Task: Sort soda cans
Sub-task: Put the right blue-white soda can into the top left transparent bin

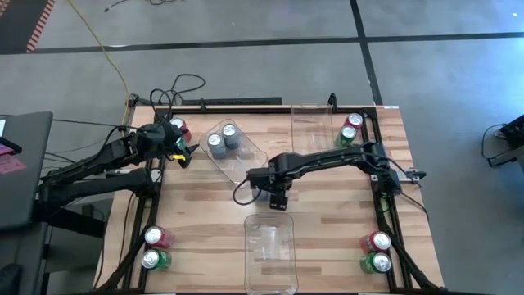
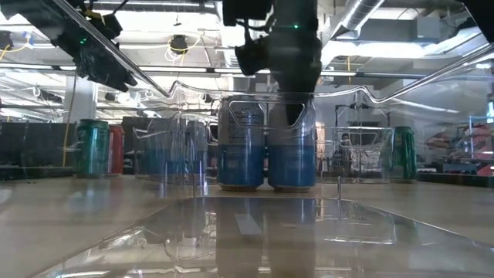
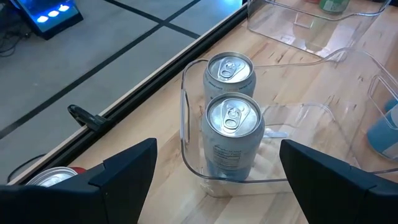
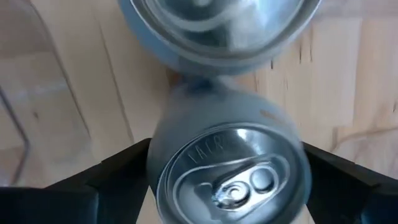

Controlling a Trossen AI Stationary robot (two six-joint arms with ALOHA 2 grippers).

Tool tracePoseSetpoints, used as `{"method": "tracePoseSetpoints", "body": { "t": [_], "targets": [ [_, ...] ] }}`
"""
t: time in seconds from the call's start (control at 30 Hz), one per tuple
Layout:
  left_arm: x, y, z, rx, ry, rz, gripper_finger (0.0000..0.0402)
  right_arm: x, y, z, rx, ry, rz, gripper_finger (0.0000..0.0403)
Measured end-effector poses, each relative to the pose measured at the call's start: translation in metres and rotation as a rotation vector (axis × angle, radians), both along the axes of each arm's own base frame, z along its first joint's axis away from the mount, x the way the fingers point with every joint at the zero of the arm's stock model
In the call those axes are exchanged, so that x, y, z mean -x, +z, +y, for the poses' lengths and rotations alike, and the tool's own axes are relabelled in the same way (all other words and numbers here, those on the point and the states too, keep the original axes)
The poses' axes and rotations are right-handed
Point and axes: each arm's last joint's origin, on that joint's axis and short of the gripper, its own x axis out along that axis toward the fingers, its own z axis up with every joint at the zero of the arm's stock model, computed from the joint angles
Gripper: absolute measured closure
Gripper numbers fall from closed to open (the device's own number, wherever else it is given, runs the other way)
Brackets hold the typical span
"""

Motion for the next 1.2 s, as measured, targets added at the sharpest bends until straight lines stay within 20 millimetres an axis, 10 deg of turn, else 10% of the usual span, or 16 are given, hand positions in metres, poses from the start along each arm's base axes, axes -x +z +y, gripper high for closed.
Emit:
{"method": "tracePoseSetpoints", "body": {
  "t": [0.3, 0.77, 1.2],
  "targets": [
    [0.000, 0.001, 0.000, -0.001, 0.002, -0.009, 0.0068, 0.003, 0.011, 0.000, 0.003, 0.000, 0.036, 0.0114],
    [-0.001, 0.001, 0.000, -0.002, 0.004, -0.019, 0.0068, 0.007, 0.088, 0.002, 0.014, -0.007, -0.061, 0.0111],
    [-0.001, 0.002, 0.000, -0.001, 0.006, -0.023, 0.0068, 0.008, 0.139, -0.043, 0.066, -0.067, -0.263, 0.0111]
  ]
}}
